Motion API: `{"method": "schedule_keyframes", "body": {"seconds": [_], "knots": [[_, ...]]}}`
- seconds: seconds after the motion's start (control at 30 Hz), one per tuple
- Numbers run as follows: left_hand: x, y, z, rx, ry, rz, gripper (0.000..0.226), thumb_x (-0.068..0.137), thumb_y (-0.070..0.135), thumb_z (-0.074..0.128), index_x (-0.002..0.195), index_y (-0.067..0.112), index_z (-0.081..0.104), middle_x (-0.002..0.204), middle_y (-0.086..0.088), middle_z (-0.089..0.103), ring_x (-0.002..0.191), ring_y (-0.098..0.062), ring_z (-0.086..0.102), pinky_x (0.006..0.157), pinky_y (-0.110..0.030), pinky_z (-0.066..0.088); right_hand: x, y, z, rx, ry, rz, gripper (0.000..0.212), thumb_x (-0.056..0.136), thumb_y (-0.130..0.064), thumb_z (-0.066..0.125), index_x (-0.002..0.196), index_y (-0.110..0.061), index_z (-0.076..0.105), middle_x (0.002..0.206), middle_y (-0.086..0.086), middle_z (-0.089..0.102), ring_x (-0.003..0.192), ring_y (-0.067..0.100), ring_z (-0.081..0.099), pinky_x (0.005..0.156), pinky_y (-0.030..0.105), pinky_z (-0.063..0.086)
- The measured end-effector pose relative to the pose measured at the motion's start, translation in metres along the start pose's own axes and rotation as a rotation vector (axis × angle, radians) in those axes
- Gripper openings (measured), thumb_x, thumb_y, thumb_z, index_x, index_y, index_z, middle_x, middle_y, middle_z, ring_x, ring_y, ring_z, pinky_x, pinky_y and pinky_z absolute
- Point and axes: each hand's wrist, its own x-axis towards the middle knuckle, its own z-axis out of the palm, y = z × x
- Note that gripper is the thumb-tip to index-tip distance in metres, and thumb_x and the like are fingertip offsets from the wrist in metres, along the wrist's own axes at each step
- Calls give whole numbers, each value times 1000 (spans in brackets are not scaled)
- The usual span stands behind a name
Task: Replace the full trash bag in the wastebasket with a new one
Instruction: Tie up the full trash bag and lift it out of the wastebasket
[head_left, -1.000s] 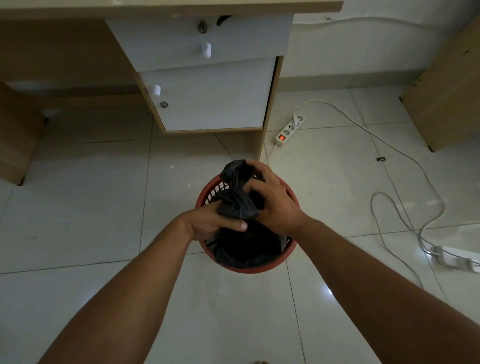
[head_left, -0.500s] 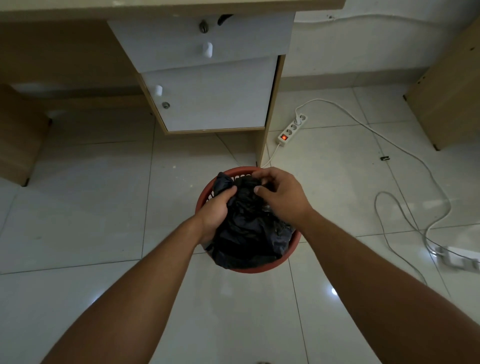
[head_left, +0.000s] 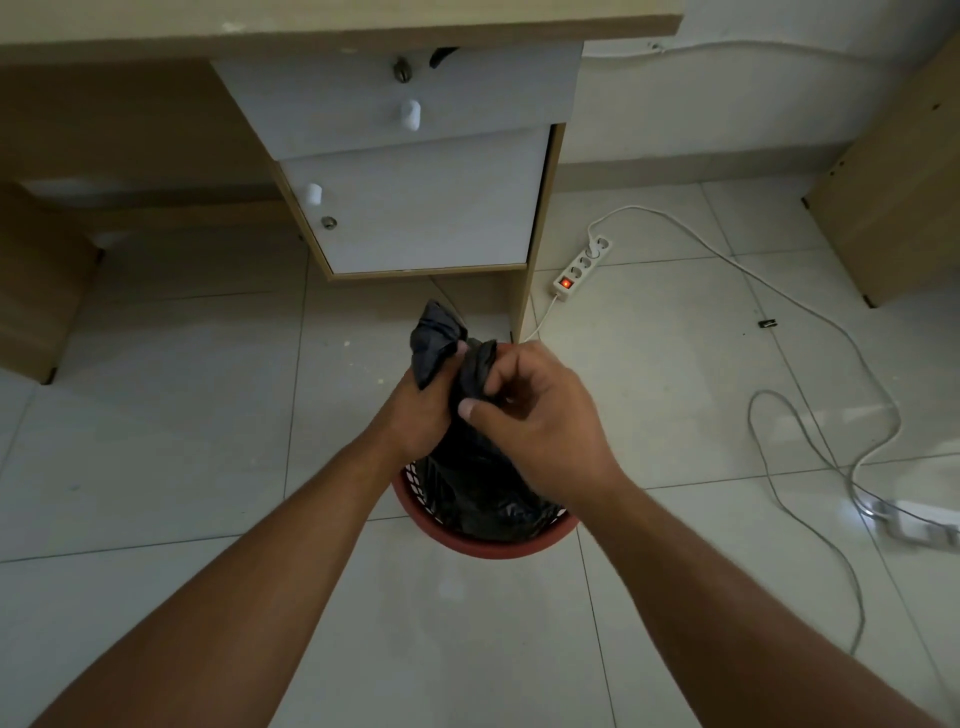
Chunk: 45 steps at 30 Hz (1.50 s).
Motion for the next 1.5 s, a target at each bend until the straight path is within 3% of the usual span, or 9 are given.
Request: {"method": "schedule_keyframes", "body": {"seconds": [0.17, 0.33, 0.53, 0.63, 0.73, 0.83, 1.0, 1.3, 1.5], "knots": [[-8, -8, -7, 145, 104, 89, 48, 91, 65, 34, 79, 31, 64, 76, 8, 66, 78, -13, 64, 75, -33, 50, -13, 27, 3, 104, -111, -64, 27, 84, -6, 78, 97, -16, 57, 123, 2, 54, 111, 11, 61, 90, 23, 55], [-13, 3, 0, 243, 198, -30, 72, 85, 82, 21, 81, 24, 64, 80, -9, 69, 79, -22, 68, 69, -40, 56, -5, 35, 15, -118, -168, -1, 88, 68, -34, 92, 130, -45, 31, 120, -32, 45, 103, -31, 43, 78, -7, 36], [-16, 11, -10, 271, 19, -229, 91, 71, 88, 29, 100, 13, 71, 103, -24, 70, 98, -36, 66, 87, -42, 51, 14, 39, 6, -636, -15, -272, 22, 83, -38, 66, 100, -29, 55, 97, -6, 65, 96, 16, 56, 94, 37, 42], [-18, 12, -22, 92, -260, -272, 85, 49, 97, 53, 107, 37, 65, 112, 4, 72, 106, -11, 66, 92, -26, 54, 15, 44, 7, -465, -114, -264, 28, 82, -29, 71, 95, -30, 47, 88, -13, 56, 78, 1, 52, 81, 22, 44], [-19, 0, -32, 33, -412, -200, 71, 59, 60, 86, 120, 30, 65, 116, 5, 73, 113, -11, 66, 94, -26, 54, 22, 51, 8, -319, -143, -184, 26, 86, -21, 72, 100, -22, 49, 90, -12, 61, 80, -1, 59, 67, 14, 50], [-21, -8, -37, -159, -237, -233, 50, 69, 23, 86, 117, 16, 70, 116, -4, 74, 113, -20, 68, 98, -36, 54, 24, 59, 9, -204, -151, -85, 24, 90, -16, 65, 105, -23, 48, 92, -15, 62, 89, -2, 60, 70, 14, 52], [-25, -22, -30, -564, 98, -234, 31, 66, 18, 83, 96, 16, 81, 110, -13, 75, 103, -27, 72, 79, -31, 60, 24, 59, 16, 4, -194, 32, 22, 96, -17, 59, 111, -32, 60, 100, -22, 67, 97, -15, 60, 77, 3, 46], [-27, -30, -29, -670, 426, -28, 30, 101, 19, 51, 82, 21, 74, 57, 6, 39, 65, -7, 52, 72, -22, 49, 25, 64, 25, 768, 61, 388, 51, 68, -44, 65, 112, -20, 74, 119, 11, 73, 119, 34, 64, 107, 56, 46], [-28, -24, -7, -845, 336, 2, 22, 105, 11, 39, 105, 7, 61, 62, 0, 52, 65, -16, 60, 68, -26, 53, 28, 45, 31, 854, 76, 248, 47, 81, -31, 58, 111, 6, 59, 98, 21, 72, 98, 36, 70, 92, 47, 56]]}}
